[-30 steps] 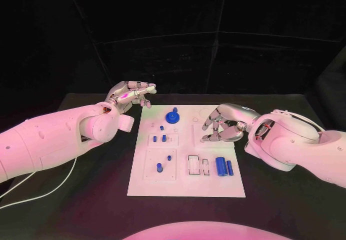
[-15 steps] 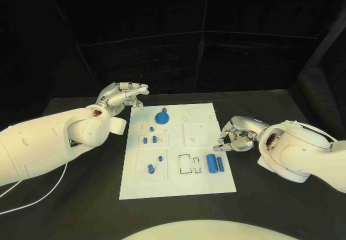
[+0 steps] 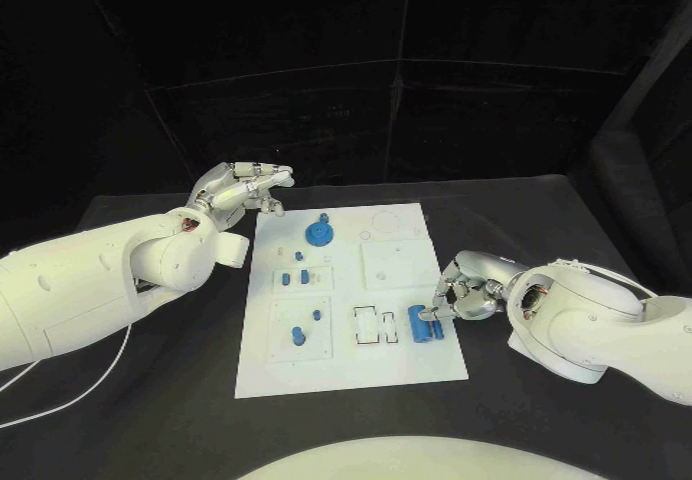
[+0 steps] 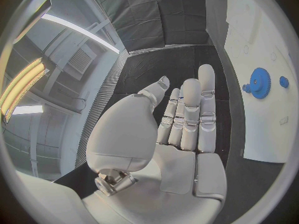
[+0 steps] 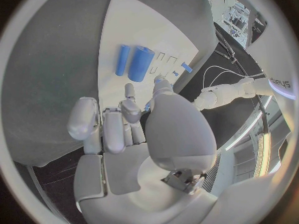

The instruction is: Assemble the parts on the task board

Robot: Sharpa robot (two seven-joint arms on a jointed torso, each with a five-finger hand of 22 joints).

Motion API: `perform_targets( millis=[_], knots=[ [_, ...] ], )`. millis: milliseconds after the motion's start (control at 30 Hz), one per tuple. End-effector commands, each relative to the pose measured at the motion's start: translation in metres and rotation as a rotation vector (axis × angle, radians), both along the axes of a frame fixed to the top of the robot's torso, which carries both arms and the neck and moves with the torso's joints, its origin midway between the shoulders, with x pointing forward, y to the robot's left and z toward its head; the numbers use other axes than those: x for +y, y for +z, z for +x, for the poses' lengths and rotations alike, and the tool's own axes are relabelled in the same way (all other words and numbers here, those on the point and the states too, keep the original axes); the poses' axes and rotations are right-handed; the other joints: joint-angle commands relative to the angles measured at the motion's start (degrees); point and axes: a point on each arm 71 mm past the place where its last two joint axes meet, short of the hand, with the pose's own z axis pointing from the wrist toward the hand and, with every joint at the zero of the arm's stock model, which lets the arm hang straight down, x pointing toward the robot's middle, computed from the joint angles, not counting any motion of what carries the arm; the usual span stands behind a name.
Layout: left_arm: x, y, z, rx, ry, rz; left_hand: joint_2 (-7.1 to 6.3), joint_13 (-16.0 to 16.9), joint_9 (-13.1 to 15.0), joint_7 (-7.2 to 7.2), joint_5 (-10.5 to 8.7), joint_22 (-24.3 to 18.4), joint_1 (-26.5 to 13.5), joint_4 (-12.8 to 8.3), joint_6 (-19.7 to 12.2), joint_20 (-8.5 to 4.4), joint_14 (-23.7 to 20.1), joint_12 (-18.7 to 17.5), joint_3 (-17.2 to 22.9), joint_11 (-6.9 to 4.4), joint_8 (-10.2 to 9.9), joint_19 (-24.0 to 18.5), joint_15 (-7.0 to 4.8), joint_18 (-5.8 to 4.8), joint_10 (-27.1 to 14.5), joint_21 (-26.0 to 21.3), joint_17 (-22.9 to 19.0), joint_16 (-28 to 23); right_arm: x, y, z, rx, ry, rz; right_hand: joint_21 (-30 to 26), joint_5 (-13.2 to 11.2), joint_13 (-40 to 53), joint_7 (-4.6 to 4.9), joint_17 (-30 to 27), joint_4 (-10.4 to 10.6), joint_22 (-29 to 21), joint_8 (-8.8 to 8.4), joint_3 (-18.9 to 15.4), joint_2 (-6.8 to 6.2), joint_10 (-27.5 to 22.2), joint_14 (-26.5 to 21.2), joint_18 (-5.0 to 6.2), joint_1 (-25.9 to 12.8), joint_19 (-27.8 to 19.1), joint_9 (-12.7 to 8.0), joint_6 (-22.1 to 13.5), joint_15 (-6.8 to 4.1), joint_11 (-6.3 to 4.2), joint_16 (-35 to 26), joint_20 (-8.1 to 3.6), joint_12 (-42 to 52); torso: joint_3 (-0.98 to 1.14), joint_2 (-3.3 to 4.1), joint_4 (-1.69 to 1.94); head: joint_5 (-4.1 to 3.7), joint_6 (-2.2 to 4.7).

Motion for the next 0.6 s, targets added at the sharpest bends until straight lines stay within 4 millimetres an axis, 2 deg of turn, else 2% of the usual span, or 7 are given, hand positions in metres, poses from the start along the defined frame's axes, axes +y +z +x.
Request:
perform_targets(
  millis=[33, 400, 500, 600],
  knots=[
    [0.000, 0.001, 0.000, -0.005, -0.002, -0.006, 0.18, 0.08, 0.09, -0.13, 0.24, -0.05, 0.54, 0.06, -0.43, 0.10, -0.32, 0.30, -0.39, 0.08, 0.30, 0.44, 0.04, 0.79, -0.28, -0.34, -0.05, 0.07, 0.001, -0.004, -0.001, -0.005, -0.001, -0.035, 0.38, 0.31, 0.36, -0.36, 0.42, 0.03, 0.37, 0.45, -0.34, 0.13, 0.36, 2.37, -1.15, -0.58, 0.50, 0.24, 0.31, -0.57, -0.17, 0.35, 0.01, 0.31, -0.03, -0.02, 0.16, -0.05, -0.13],
    [0.000, 0.001, 0.000, -0.004, -0.003, -0.006, 0.18, 0.08, 0.09, -0.13, 0.24, -0.05, 0.54, 0.06, -0.43, 0.10, -0.32, 0.30, -0.39, 0.08, 0.30, 0.44, 0.04, 0.79, -0.28, -0.34, -0.05, 0.07, 0.012, -0.016, -0.001, 0.009, 0.023, -0.054, 0.44, 0.38, 0.53, -0.44, 0.66, 0.05, 0.48, 0.80, -0.45, 0.20, 0.38, 2.40, -1.17, -0.67, 0.52, 0.45, 0.35, -0.62, -0.23, 0.46, -0.04, 0.38, -0.07, 0.00, 0.23, 0.07, -0.31],
    [0.000, 0.001, 0.000, -0.004, -0.002, -0.006, 0.18, 0.08, 0.09, -0.13, 0.24, -0.05, 0.54, 0.06, -0.43, 0.10, -0.32, 0.30, -0.39, 0.08, 0.30, 0.44, 0.04, 0.79, -0.28, -0.34, -0.05, 0.07, 0.015, -0.019, -0.001, 0.015, 0.029, -0.056, 0.47, 0.43, 0.66, -0.45, 0.74, 0.06, 0.55, 0.91, -0.49, 0.25, 0.41, 2.41, -1.18, -0.73, 0.54, 0.52, 0.31, -0.64, -0.25, 0.50, -0.05, 0.44, -0.13, 0.04, 0.09, 0.12, -0.31],
    [0.000, 0.001, 0.000, -0.004, -0.003, -0.006, 0.18, 0.08, 0.09, -0.13, 0.24, -0.05, 0.54, 0.06, -0.43, 0.10, -0.32, 0.30, -0.39, 0.08, 0.30, 0.44, 0.04, 0.79, -0.28, -0.34, -0.05, 0.07, 0.017, -0.021, -0.001, 0.018, 0.032, -0.056, 0.50, 0.50, 0.74, -0.46, 0.76, 0.06, 0.60, 0.99, -0.50, 0.32, 0.43, 2.41, -1.19, -0.75, 0.54, 0.56, 0.28, -0.65, -0.26, 0.51, -0.07, 0.47, -0.13, 0.04, 0.15, 0.16, -0.35]
  ],
)
